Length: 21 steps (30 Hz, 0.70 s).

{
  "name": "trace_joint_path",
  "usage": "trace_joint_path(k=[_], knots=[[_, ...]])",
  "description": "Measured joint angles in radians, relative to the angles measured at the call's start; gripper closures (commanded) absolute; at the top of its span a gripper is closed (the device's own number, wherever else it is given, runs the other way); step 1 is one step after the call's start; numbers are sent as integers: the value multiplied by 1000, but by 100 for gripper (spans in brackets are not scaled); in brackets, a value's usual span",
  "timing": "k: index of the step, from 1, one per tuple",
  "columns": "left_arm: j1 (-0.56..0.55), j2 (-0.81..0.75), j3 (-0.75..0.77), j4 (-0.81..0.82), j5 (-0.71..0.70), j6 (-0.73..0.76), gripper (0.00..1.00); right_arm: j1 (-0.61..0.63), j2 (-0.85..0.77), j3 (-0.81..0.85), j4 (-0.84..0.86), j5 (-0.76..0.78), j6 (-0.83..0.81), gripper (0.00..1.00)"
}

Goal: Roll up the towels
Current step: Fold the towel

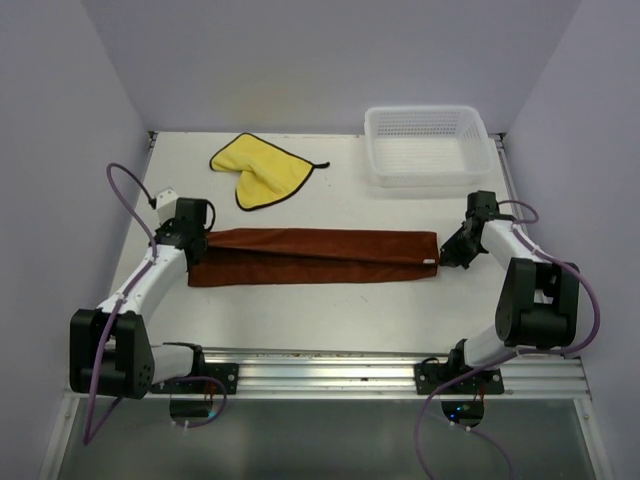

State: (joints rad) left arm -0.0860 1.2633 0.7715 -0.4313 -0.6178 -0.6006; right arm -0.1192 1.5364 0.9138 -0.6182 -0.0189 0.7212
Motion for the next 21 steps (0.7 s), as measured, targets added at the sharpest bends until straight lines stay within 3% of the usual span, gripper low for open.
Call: trace_joint_path(k=[12,21], knots=[[-16,-71,-2,-38,-42,-44,100,0,14,0,3,-2,0,100],[-19,-72,-69,-48,-42,-75,100,0,14,0,3,-1,-1,94]])
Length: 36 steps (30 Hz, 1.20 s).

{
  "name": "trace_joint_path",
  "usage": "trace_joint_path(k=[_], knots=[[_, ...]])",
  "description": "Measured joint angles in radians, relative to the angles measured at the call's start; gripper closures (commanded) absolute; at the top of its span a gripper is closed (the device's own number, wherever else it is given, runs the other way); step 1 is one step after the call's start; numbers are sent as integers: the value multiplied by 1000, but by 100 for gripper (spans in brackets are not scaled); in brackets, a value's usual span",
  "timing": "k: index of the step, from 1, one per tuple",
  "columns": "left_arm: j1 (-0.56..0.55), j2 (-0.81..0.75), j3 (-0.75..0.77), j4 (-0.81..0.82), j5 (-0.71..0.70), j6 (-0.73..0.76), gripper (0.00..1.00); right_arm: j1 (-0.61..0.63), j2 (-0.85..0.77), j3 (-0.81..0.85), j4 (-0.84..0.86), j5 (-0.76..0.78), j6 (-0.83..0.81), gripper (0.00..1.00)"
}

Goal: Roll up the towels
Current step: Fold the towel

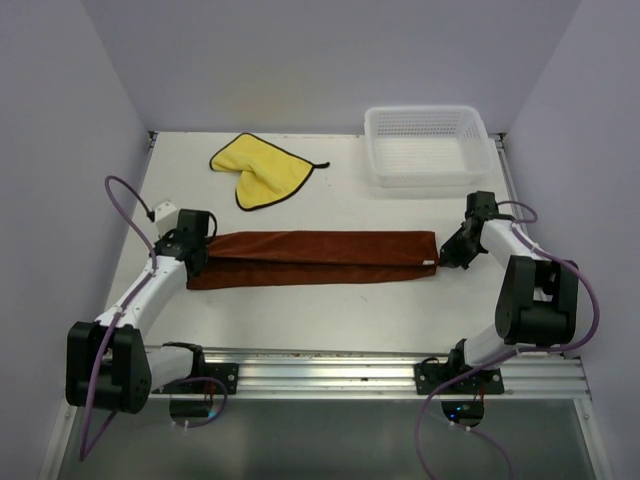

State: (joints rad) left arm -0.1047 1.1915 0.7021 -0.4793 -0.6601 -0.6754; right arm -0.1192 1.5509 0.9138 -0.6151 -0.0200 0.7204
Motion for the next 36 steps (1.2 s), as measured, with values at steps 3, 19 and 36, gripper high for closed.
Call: trace_joint_path(k=[3,19,36], knots=[[-12,-7,-19,-2,-2,-8,100,0,0,0,0,0,-1,89],[-102,-76,-40,-47,-43,-69,76,-2,-15,0,0,2,-21,44],[-87,58,85,11,-20,16,53,-2,-40,18,56,-7,-43,49]])
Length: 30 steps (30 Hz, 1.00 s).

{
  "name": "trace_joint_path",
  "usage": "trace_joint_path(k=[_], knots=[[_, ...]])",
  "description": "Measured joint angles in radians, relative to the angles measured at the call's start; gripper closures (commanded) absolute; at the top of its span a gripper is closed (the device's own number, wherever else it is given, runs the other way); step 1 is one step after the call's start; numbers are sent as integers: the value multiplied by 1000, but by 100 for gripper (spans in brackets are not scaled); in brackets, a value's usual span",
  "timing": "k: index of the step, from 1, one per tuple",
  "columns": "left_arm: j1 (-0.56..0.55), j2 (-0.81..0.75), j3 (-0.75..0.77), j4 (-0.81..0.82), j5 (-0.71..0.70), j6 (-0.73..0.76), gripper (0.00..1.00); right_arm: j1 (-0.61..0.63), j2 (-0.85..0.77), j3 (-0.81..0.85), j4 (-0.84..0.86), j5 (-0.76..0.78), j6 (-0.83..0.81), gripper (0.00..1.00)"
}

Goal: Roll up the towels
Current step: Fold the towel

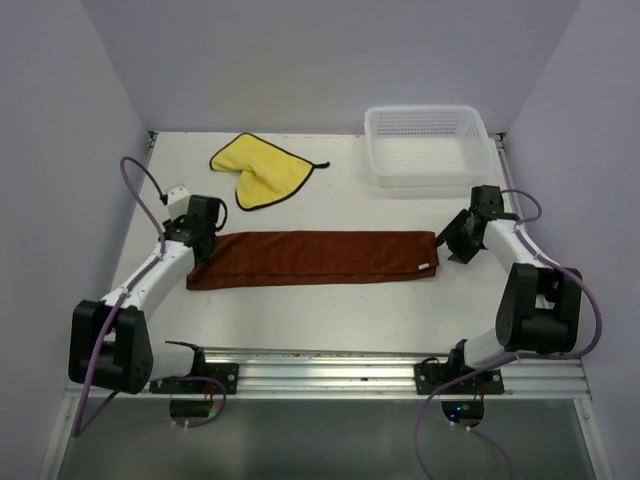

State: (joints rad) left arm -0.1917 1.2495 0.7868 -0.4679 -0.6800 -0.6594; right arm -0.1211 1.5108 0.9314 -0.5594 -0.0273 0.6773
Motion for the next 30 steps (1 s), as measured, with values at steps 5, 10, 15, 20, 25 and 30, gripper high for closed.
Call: trace_joint_path(k=[5,10,15,20,25,30], knots=[[80,134,58,55,59,45,52,17,-24,1,40,0,-37,54],[140,224,127,93,106,77,52,162,-60,19,39,116,-78,73],[191,274,150,122,153,103,54,295,-29,67,57,156,-92,81],[237,308,151,144,196,130,58,330,58,61,75,163,-93,82],[257,358,154,170,266,148,64,330,126,45,75,167,-88,82],[269,398,182,167,313,156,67,330,158,41,75,167,-85,82]])
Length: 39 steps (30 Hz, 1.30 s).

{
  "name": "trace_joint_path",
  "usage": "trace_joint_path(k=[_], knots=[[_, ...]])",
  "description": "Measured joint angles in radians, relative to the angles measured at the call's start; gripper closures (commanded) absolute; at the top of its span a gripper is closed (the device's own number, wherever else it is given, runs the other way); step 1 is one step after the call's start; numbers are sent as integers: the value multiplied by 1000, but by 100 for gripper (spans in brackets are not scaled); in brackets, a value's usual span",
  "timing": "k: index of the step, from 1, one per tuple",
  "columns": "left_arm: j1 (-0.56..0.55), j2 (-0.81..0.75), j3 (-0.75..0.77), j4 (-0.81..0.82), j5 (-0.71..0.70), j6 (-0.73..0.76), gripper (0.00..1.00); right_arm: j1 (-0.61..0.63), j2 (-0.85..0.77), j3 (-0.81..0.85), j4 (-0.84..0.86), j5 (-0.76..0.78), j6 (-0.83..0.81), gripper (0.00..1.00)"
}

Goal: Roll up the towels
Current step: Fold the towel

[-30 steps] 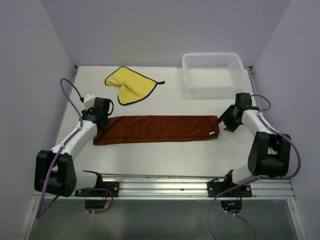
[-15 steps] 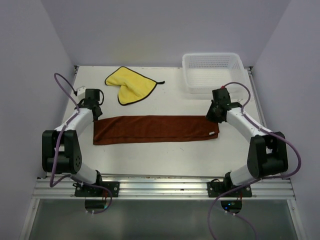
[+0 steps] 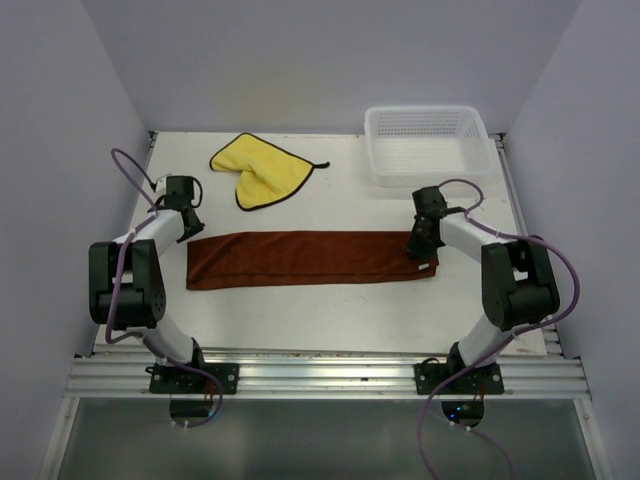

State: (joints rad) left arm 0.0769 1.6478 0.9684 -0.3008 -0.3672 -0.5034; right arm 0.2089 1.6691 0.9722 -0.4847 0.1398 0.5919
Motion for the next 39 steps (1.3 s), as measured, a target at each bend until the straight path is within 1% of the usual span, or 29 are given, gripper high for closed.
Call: trace_joint_path(k=[5,10,21,32,35,38,39], knots=[[1,19,18,-2,22,0,67,0,13,2,1,0,2,82],[1,20,18,-8,43,0,65,0,21,10,-2,0,2,81],[1,1,14,-44,43,0,64,0,39,29,-3,0,2,80],[1,-34,-32,-64,43,0,66,0,47,39,-8,0,3,80],[1,-34,-42,-63,47,0,69,0,48,39,-9,0,3,80],[1,-34,-46,-61,50,0,77,0,51,43,-12,0,3,80],[1,-33,-46,-61,50,0,82,0,52,44,-13,0,3,80]])
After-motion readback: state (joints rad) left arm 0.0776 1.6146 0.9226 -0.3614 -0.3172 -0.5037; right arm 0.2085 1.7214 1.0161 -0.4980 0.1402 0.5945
